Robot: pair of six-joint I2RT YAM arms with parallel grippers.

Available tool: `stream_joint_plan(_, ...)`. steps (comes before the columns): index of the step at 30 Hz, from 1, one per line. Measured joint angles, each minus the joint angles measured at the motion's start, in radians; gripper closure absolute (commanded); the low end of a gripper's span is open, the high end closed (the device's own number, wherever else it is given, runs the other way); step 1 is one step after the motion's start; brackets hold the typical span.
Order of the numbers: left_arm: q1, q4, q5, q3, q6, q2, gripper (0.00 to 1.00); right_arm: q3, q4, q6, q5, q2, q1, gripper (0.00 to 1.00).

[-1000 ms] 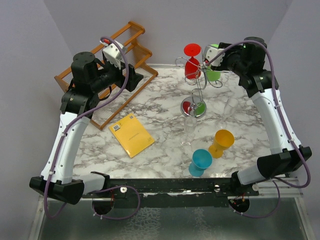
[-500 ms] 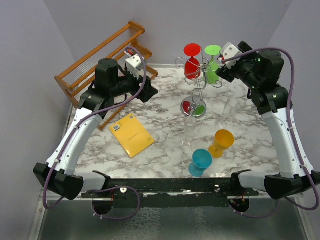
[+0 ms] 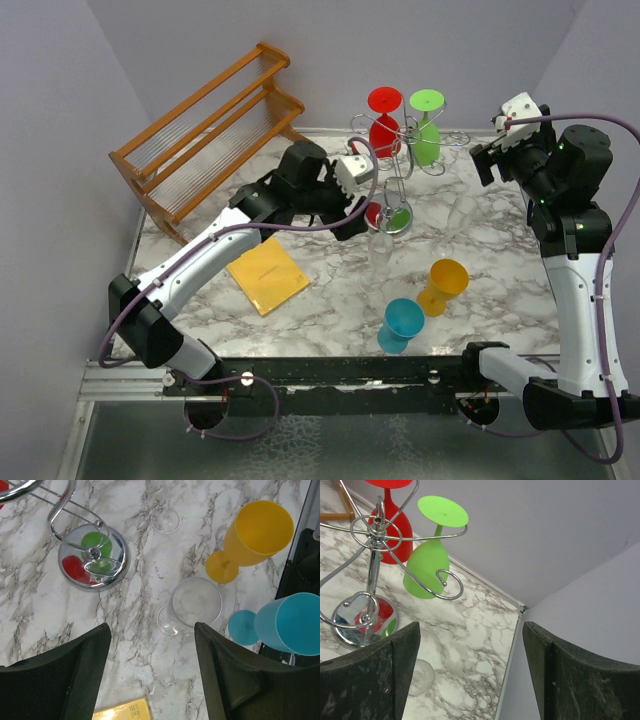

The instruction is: Place the wine glass upside down on the wine glass rack

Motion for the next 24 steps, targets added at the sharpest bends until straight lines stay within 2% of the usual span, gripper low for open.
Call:
stream_joint_plan(9, -0.125, -0.079, -0.122, 0.127, 0.109, 0.134, 0.42, 0.000, -0.011, 0.033, -0.068, 0.002, -0.035, 0.19)
stream_joint_plan(24, -0.162, -0.192, -0.155, 0.256, 0.182, 0.298, 0.69, 0.003, -0.056, 0.042, -0.153, 0.007, -0.089, 0.22)
